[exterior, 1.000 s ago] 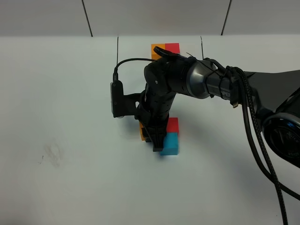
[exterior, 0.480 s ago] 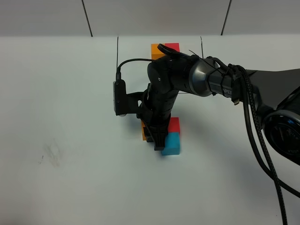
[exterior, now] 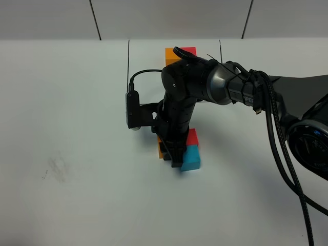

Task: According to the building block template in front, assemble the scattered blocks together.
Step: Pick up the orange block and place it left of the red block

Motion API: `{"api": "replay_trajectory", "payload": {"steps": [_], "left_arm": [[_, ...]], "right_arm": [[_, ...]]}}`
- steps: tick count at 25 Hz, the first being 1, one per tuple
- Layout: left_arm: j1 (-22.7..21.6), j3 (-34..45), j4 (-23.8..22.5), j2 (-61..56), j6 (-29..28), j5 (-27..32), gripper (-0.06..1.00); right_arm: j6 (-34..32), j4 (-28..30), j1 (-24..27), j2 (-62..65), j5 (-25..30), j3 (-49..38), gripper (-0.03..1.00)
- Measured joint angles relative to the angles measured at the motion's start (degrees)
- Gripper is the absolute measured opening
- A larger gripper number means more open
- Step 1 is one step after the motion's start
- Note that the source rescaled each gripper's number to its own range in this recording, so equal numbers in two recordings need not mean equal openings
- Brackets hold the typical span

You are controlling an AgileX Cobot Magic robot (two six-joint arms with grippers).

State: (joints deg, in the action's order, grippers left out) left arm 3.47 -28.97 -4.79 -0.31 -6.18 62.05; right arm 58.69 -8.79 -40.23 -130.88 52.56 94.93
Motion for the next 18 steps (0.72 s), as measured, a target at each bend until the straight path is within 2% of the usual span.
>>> {"api": "replay_trajectory", "payload": {"steps": [18], "left_arm": [[0.0, 0.0, 0.0, 0.0, 0.0, 0.0, 0.0]], "right_arm": [[4.54, 0.21, 0.0, 0.0, -0.17, 0.0, 0.43]]}}
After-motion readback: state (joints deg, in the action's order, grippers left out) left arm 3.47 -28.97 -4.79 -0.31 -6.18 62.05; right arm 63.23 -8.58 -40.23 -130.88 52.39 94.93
